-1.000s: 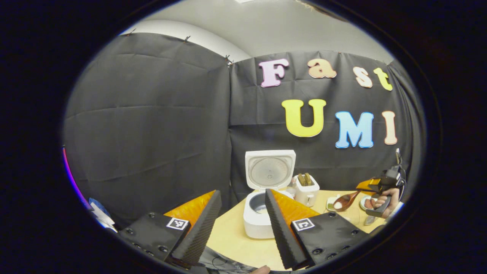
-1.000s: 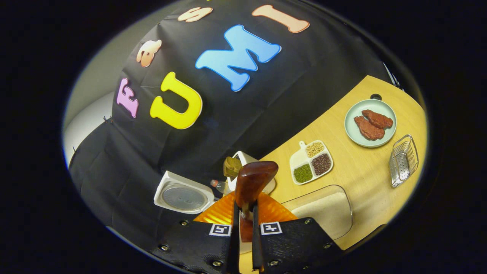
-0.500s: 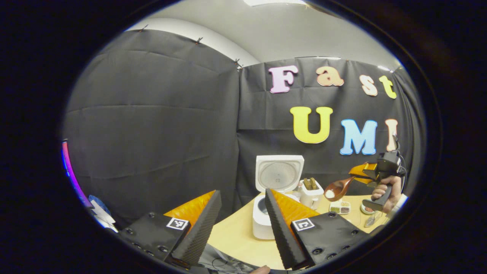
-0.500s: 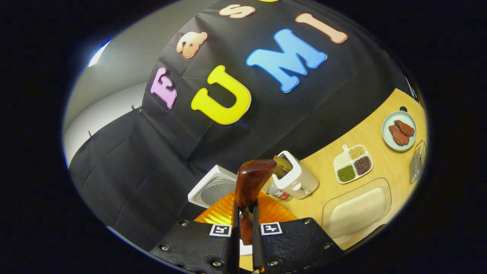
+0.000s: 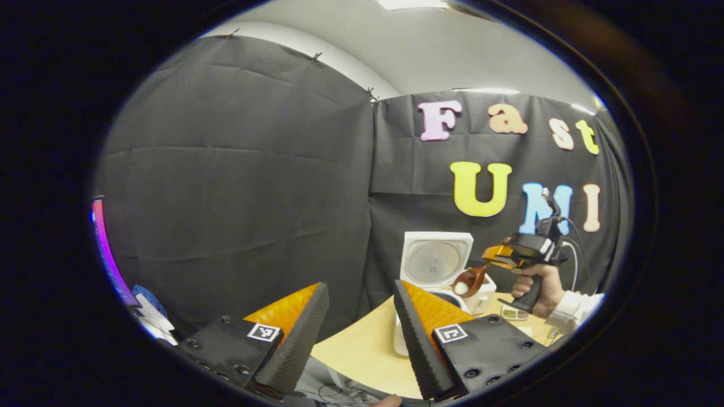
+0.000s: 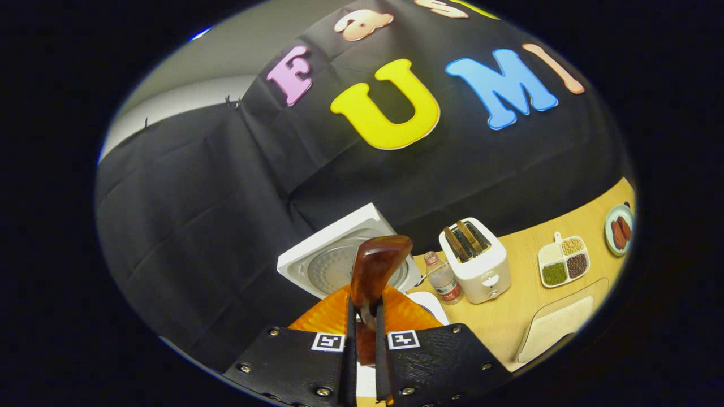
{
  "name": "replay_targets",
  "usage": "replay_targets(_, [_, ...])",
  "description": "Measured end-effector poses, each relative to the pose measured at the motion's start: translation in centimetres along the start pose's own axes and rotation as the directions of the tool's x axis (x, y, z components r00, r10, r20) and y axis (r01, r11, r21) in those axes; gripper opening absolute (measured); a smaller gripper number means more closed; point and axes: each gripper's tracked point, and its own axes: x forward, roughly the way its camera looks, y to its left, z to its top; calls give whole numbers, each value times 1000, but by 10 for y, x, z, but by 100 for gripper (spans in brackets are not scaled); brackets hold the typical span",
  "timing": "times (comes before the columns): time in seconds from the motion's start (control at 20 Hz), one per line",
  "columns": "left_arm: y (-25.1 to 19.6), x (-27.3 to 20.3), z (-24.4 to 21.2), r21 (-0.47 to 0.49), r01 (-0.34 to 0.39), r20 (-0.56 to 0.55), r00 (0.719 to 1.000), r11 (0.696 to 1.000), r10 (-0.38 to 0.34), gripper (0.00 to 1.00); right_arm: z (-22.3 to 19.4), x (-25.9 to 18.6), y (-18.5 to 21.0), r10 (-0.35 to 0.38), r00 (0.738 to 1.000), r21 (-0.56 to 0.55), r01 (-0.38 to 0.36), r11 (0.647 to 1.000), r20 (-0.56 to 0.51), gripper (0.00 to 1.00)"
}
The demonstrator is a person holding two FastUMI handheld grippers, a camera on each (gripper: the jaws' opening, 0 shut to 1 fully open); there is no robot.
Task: Close the left gripper, press the button to open the rice cooker; take a wooden spoon from the chopstick holder with the right hand, scoop a spoonful of rice and pour it into the rice cooker, then put the wooden spoon back into the chopstick holder.
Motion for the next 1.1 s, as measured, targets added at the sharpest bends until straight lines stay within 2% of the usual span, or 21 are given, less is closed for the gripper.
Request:
replay_targets(0.1, [11,6,-2,-4,-16,-4,1000,1000,16,77,-21,29,1,-18,999,-81,15,997,-36,13])
replay_targets(0.4, [32,35,-13,-24,-69,-34,997,997,68,77,-69,80,-6,-80,992,-289,48,956,-99,13])
replay_targets(0.45, [36,37,-18,-29,-76,-42,996,997,75,84,-76,85,-8,-89,990,-321,51,946,-105,13])
replay_targets(0.7, [49,42,-37,-48,-100,-61,993,994,97,84,-92,96,2,-94,988,-502,20,865,-122,13])
replay_targets(0.75, [52,42,-38,-52,-105,-62,993,993,102,84,-95,97,6,-91,989,-549,13,836,-115,13])
replay_targets(0.85, [54,43,-36,-58,-114,-58,992,992,111,84,-98,95,16,-78,992,-655,-7,756,-101,13])
replay_targets(1.1, [55,42,-36,-61,-128,-58,991,990,125,84,-121,87,30,-40,997,-859,-33,510,-62,13])
